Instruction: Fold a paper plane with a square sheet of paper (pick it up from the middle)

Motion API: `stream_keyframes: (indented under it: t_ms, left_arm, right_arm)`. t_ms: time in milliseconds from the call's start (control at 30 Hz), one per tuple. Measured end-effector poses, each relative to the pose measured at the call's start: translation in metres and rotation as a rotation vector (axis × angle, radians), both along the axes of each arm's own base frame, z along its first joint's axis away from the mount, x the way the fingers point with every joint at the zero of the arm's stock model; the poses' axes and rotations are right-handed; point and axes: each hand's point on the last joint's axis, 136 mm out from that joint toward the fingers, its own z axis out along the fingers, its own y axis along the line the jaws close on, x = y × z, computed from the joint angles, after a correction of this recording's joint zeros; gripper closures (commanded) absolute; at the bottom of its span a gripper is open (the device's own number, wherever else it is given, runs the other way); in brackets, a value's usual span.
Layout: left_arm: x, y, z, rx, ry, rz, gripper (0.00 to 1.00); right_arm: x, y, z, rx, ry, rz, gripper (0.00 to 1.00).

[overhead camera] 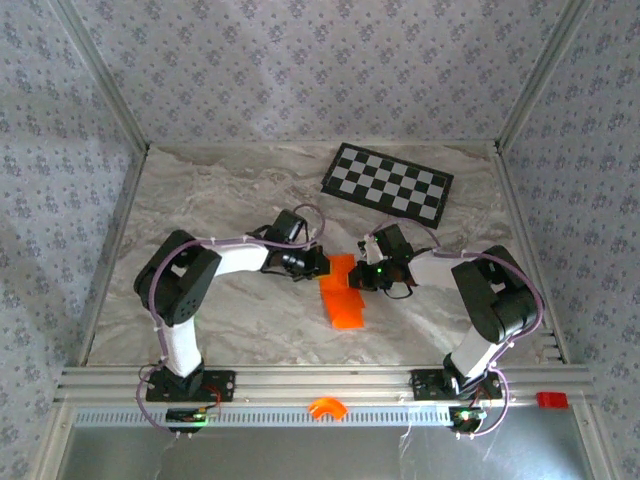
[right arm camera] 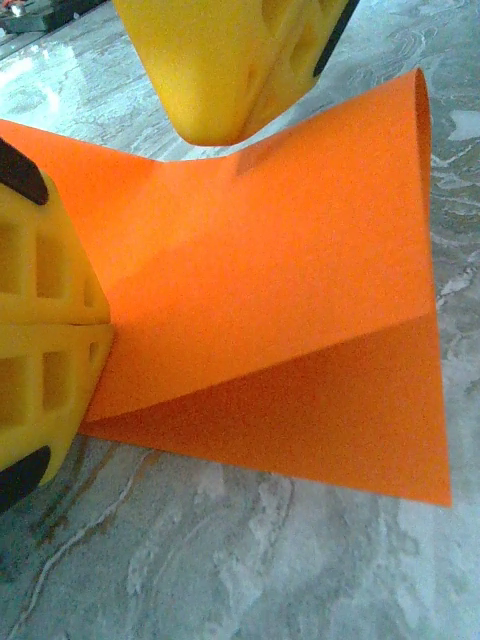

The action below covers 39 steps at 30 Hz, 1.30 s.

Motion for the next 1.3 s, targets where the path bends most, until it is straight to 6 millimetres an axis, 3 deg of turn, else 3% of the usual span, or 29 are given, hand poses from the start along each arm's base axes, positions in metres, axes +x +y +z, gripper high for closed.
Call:
stream_keyframes:
  t_ms: [233, 533, 667, 900, 1133, 1300]
  left_arm:
    - [0.002, 0.007, -0.025, 0.029, 0.048, 0.006, 1.00]
    - [0.005, 0.013, -0.023, 0.001, 0.061, 0.009, 1.00]
    - [0.010, 0.012, -0.017, -0.004, 0.063, 0.011, 1.00]
    - [0.029, -0.004, 0.010, -0.062, 0.002, -0.025, 1.00]
    - [0.027, 0.002, -0.023, -0.025, 0.060, -0.032, 1.00]
    - [0.029, 0.006, -0.022, -0.060, 0.054, -0.033, 1.00]
  right_arm:
    - [0.000, 0.000, 0.000, 0.000, 0.002, -0.002, 1.00]
    - [0.000, 0.000, 0.000, 0.000, 0.002, -0.003, 1.00]
    - [0.000, 0.000, 0.000, 0.000, 0.002, -0.003, 1.00]
    - [0.000, 0.000, 0.000, 0.000, 0.003, -0.003, 1.00]
    - [0.000, 0.000, 0.000, 0.000, 0.004, -0.003, 1.00]
    - [0.000, 0.000, -0.001, 0.002, 0.006, -0.001, 1.00]
